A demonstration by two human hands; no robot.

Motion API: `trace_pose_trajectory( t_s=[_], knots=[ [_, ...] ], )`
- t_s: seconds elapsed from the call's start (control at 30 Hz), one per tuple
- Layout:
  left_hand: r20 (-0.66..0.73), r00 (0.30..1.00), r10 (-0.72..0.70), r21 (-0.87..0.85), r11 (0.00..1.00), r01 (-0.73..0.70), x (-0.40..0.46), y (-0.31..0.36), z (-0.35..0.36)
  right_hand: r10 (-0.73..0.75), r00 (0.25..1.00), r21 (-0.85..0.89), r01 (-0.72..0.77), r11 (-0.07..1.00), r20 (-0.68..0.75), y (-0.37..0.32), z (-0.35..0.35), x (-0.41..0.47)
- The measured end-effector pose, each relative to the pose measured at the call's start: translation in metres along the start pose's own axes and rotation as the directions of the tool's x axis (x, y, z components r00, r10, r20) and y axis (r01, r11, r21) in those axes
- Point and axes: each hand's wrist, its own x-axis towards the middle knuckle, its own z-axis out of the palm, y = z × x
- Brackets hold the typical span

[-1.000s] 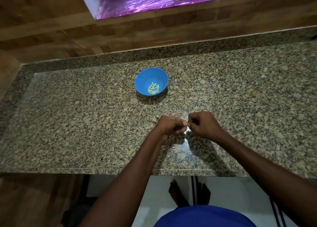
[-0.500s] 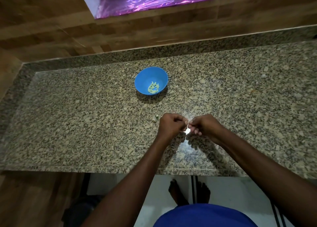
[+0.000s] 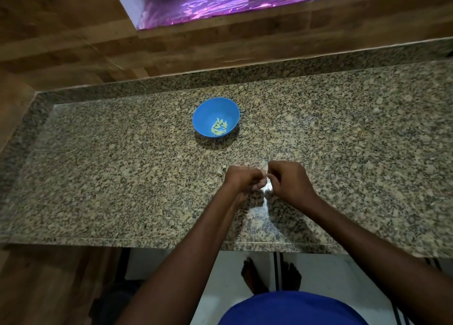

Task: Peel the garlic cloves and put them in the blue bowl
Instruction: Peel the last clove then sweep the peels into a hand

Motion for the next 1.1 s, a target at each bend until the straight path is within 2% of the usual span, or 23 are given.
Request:
trace_pose_trajectory(
  t_s=[0.07, 0.1, 0.13, 0.2, 0.27, 0.4, 0.53, 0.77, 0.9, 1.1],
  knots=[
    [0.019, 0.998, -0.059, -0.033, 0.998, 0.059, 0.001, 0.001, -0.001, -0.117, 0.993, -0.075, 0.114, 0.991, -0.031, 0.002, 0.005, -0.004],
    [0.036, 0.997, -0.074, -0.042, 0.996, 0.075, 0.002, 0.001, -0.001, -0.126, 0.99, -0.084, 0.121, 0.989, -0.055, 0.003, 0.006, -0.005],
    [0.048, 0.996, -0.075, -0.062, 0.995, 0.078, 0.001, 0.002, -0.001, -0.082, 0.993, -0.048, 0.078, 0.996, -0.084, 0.004, 0.007, -0.006],
    [0.05, 0.998, -0.048, -0.086, 0.995, 0.052, 0.001, 0.001, -0.002, 0.121, 0.986, 0.118, -0.108, 0.987, -0.114, 0.009, 0.007, -0.004],
    [0.053, 0.999, -0.01, -0.085, 0.996, 0.015, 0.0, -0.001, -0.003, 0.304, 0.951, 0.276, -0.279, 0.92, -0.052, 0.014, 0.007, -0.001],
    [0.08, 0.994, 0.074, 0.043, 0.996, -0.077, 0.004, -0.011, -0.011, 0.424, 0.898, 0.543, -0.418, 0.728, 0.122, 0.021, 0.006, 0.001],
    [0.098, 0.981, 0.17, 0.207, 0.96, -0.187, 0.007, -0.017, -0.015, 0.428, 0.884, 0.637, -0.44, 0.633, 0.186, 0.021, 0.002, 0.001],
    [0.135, 0.906, 0.402, 0.314, 0.85, -0.424, 0.008, -0.019, -0.012, 0.386, 0.888, 0.637, -0.45, 0.626, 0.249, 0.018, 0.0, 0.004],
    [0.148, 0.908, 0.392, 0.301, 0.857, -0.419, 0.011, -0.021, -0.013, 0.387, 0.869, 0.632, -0.492, 0.599, 0.309, 0.016, -0.003, 0.005],
    [0.176, 0.901, 0.397, 0.334, 0.837, -0.434, 0.013, -0.02, -0.011, 0.383, 0.794, 0.651, -0.607, 0.456, 0.472, 0.017, -0.005, 0.005]
  ],
)
